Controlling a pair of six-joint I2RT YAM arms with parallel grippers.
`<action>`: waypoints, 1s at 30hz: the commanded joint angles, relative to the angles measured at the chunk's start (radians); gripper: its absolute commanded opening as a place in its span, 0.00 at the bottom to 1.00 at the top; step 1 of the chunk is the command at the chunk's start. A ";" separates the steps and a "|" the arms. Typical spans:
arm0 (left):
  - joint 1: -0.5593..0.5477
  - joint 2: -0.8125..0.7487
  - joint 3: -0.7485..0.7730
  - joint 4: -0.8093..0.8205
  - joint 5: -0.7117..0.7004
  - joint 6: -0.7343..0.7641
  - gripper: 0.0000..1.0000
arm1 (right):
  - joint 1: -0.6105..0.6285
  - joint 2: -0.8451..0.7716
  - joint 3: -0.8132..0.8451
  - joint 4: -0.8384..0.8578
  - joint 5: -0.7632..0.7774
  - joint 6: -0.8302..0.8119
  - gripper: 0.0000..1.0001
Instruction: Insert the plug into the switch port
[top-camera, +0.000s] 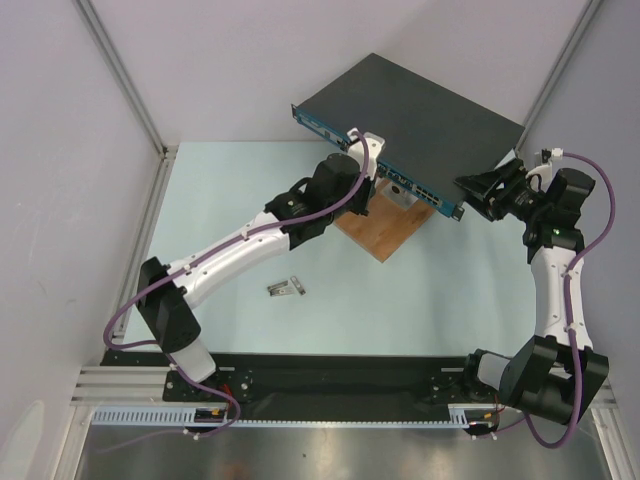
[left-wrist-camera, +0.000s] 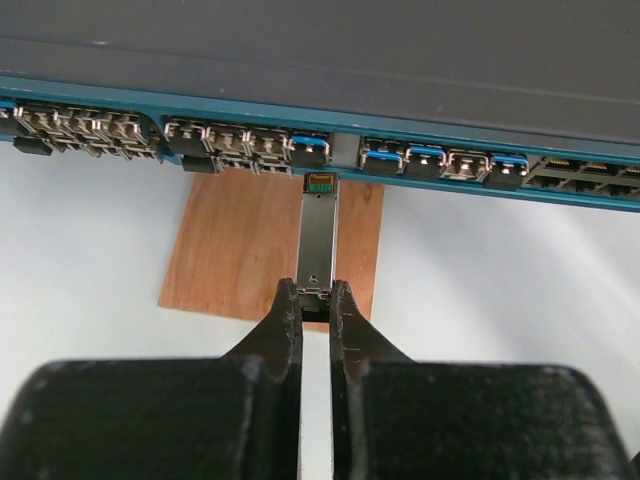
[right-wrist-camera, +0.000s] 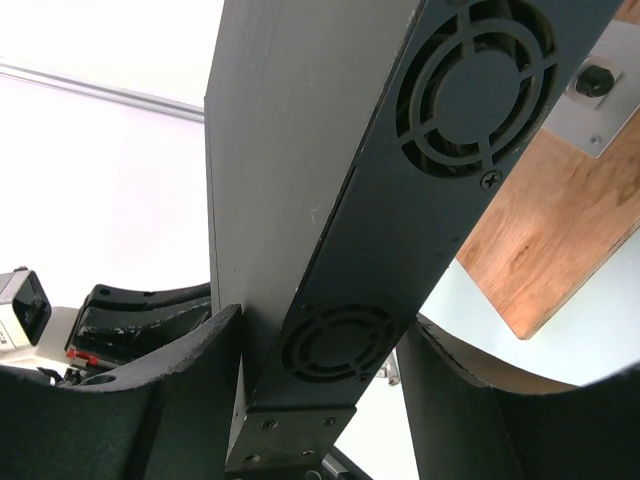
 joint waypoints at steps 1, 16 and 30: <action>0.012 -0.004 0.050 0.050 -0.012 0.017 0.00 | 0.013 0.013 0.005 0.074 -0.011 -0.029 0.20; 0.020 0.031 0.076 0.067 -0.027 0.056 0.00 | 0.013 0.024 0.010 0.074 -0.012 -0.027 0.00; 0.037 0.051 0.064 0.109 -0.035 0.091 0.00 | 0.015 0.029 0.011 0.073 -0.020 -0.030 0.00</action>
